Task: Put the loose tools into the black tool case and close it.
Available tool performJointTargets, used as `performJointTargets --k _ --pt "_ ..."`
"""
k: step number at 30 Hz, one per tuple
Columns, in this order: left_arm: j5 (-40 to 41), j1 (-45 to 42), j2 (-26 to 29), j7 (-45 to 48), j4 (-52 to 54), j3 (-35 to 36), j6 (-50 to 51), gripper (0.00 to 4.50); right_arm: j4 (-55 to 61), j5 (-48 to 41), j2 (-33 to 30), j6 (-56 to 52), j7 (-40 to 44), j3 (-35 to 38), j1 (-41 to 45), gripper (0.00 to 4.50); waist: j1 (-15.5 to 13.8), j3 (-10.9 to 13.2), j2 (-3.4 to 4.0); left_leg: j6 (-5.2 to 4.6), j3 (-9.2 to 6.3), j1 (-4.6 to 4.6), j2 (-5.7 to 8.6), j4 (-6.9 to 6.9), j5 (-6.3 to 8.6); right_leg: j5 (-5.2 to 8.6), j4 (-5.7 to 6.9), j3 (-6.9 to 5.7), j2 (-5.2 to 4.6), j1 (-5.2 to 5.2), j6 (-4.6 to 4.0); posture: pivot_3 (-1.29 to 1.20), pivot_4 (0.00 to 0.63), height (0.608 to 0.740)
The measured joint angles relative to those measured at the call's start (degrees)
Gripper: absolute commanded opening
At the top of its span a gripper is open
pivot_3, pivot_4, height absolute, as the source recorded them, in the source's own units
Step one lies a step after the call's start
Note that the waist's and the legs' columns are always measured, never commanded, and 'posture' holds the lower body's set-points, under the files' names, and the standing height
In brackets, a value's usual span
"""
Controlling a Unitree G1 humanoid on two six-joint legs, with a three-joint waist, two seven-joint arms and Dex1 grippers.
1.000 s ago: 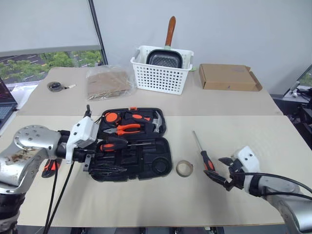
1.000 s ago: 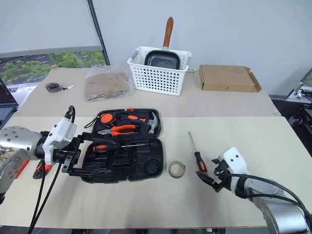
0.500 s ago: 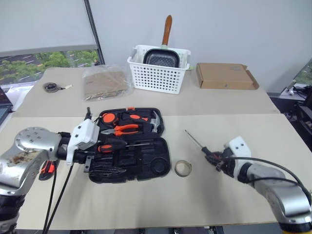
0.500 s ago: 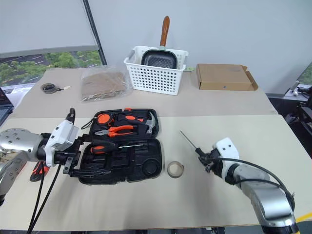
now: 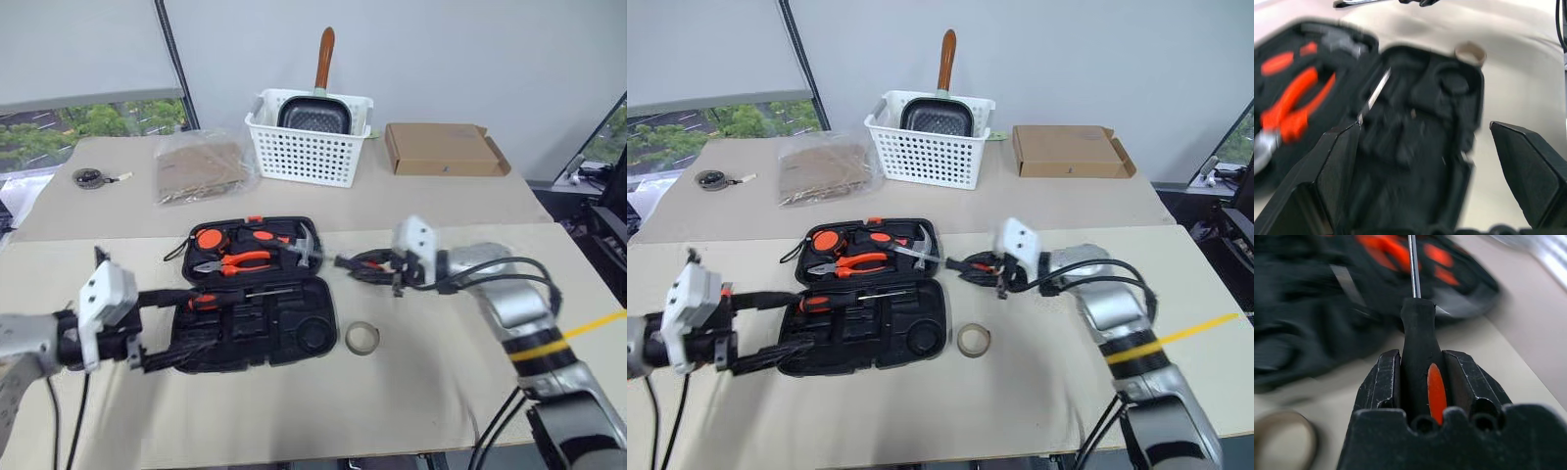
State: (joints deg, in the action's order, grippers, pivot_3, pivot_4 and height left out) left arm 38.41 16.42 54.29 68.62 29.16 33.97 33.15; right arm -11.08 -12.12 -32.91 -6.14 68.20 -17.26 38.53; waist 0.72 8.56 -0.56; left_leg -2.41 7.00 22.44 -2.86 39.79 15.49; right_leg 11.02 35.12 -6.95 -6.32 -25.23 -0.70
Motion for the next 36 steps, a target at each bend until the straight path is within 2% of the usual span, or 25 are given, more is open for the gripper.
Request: performJointTargets --k 6,14,16,26,28,29,35,36 --pt "1.08 6.28 -2.25 -0.34 2.61 10.14 0.8 4.5 -10.08 2.54 6.52 5.83 7.7 -4.17 8.62 1.01 -0.4 0.04 0.03 -0.08 -0.04 -0.1 0.02 0.03 0.05 0.0 0.05 -0.03 -0.09 0.06 -0.01 0.0 0.15 0.7" --pt "2.83 12.62 -6.07 -1.63 5.12 16.54 0.93 4.5 -18.4 7.37 12.56 6.99 8.52 -6.52 12.72 1.01 -0.06 0.04 0.04 0.23 -0.1 -0.09 0.0 -0.01 -0.1 0.06 0.28 -0.07 -0.08 -0.03 -0.15 0.0 0.15 0.7" --pt "3.79 13.46 -6.65 -1.67 5.19 17.63 0.93 4.5 -19.93 8.6 13.26 7.01 8.3 -6.6 13.14 1.01 -0.03 0.04 0.04 0.49 -0.12 -0.1 0.0 0.0 0.05 0.08 0.32 -0.08 -0.09 -0.03 -0.17 0.0 0.15 0.7" --pt "6.66 15.33 -7.4 -1.02 2.35 21.32 0.65 4.5 -20.92 10.77 15.14 4.76 8.33 -6.79 13.21 1.01 0.0 0.04 0.03 0.38 -0.19 -0.15 -0.06 -0.01 0.11 0.3 0.8 -0.11 -0.02 -0.18 -0.53 0.0 0.15 0.7" --pt "6.62 15.38 -7.4 -0.95 1.99 21.27 0.5 4.5 -20.84 10.84 15.13 4.68 8.48 -6.78 13.19 2.01 0.01 0.04 0.03 0.4 -0.21 -0.16 -0.06 -0.02 0.11 0.32 0.85 -0.11 -0.01 -0.19 -0.55 0.0 0.15 0.7" --pt "6.62 15.36 -7.4 -0.94 1.84 21.23 0.45 4.5 -20.8 10.85 15.12 4.61 8.7 -6.78 13.16 2.23 0.02 0.04 0.03 0.41 -0.21 -0.17 -0.07 -0.02 0.11 0.32 0.85 -0.11 -0.01 -0.19 -0.55 0.0 0.15 0.7" --pt "6.28 14.23 -7.0 -0.96 0.88 20.14 -0.08 4.5 -20.14 10.8 15.25 4.45 8.83 -6.45 12.42 4.31 0.01 0.04 0.03 0.43 -0.22 -0.17 -0.06 -0.02 0.13 0.32 0.86 -0.11 -0.02 -0.2 -0.55 0.0 0.15 0.7" --pt "6.18 13.87 -6.9 -0.95 0.56 19.86 -0.23 4.5 -19.89 10.66 15.45 4.28 8.67 -6.03 12.42 4.43 0.02 0.04 0.03 0.43 -0.22 -0.17 -0.06 -0.02 0.13 0.32 0.86 -0.11 -0.01 -0.21 -0.55 0.0 0.15 0.7"
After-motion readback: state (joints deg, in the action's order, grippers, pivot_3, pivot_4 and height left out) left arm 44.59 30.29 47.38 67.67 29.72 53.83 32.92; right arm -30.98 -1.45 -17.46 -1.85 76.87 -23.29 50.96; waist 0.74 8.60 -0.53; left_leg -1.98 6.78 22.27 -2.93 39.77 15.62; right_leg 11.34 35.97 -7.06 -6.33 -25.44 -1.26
